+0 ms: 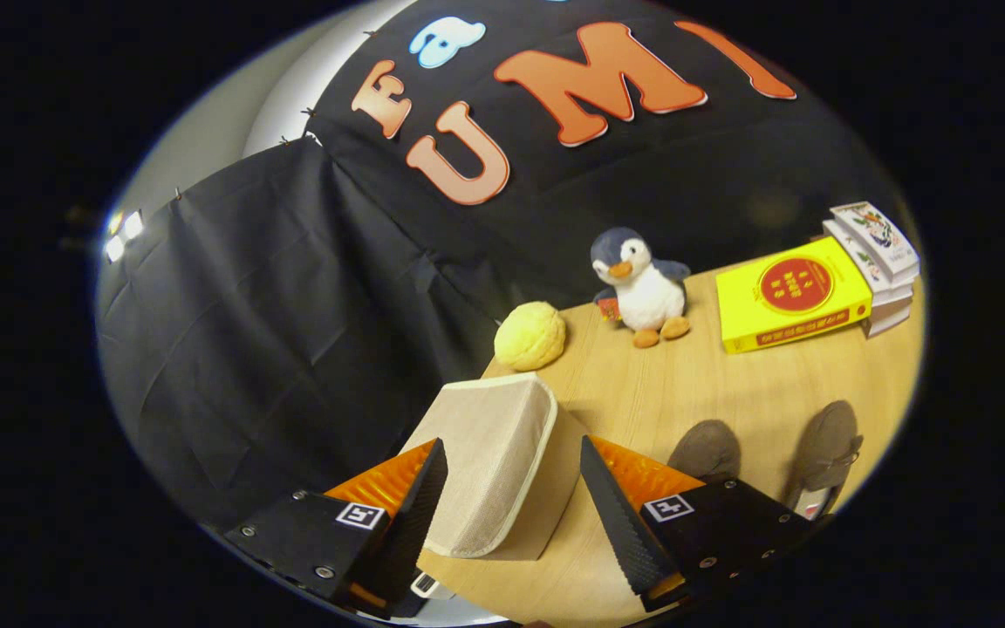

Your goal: Open the storage box then place both shoes into the box .Put the left shoe in first, then the right shoe, with the right side of both shoes facing outward in a uniform manner.

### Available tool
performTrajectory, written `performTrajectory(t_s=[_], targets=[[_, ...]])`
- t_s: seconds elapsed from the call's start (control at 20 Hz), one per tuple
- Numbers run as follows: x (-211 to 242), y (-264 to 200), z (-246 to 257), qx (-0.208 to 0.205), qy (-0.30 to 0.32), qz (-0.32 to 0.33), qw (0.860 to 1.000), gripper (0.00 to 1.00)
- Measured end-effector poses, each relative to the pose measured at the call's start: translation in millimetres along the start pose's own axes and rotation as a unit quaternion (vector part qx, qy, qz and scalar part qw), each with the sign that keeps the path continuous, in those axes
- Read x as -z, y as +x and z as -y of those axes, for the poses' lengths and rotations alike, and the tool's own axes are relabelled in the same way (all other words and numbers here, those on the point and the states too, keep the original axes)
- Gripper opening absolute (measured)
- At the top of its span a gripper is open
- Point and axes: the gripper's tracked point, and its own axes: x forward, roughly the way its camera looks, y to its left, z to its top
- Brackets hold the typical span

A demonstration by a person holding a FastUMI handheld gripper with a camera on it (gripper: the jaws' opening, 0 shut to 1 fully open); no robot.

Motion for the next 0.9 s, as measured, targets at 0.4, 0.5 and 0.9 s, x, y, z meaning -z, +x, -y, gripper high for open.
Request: performTrajectory(t_s=[0.4, 0.5, 0.9], targets=[[56, 50, -10, -0.066, 0.075, -0.105, 0.989, 0.92], [69, 58, -3, -0.070, 0.084, -0.121, 0.987, 0.92], [102, 89, 2, -0.104, 0.153, -0.162, 0.969, 0.91]])
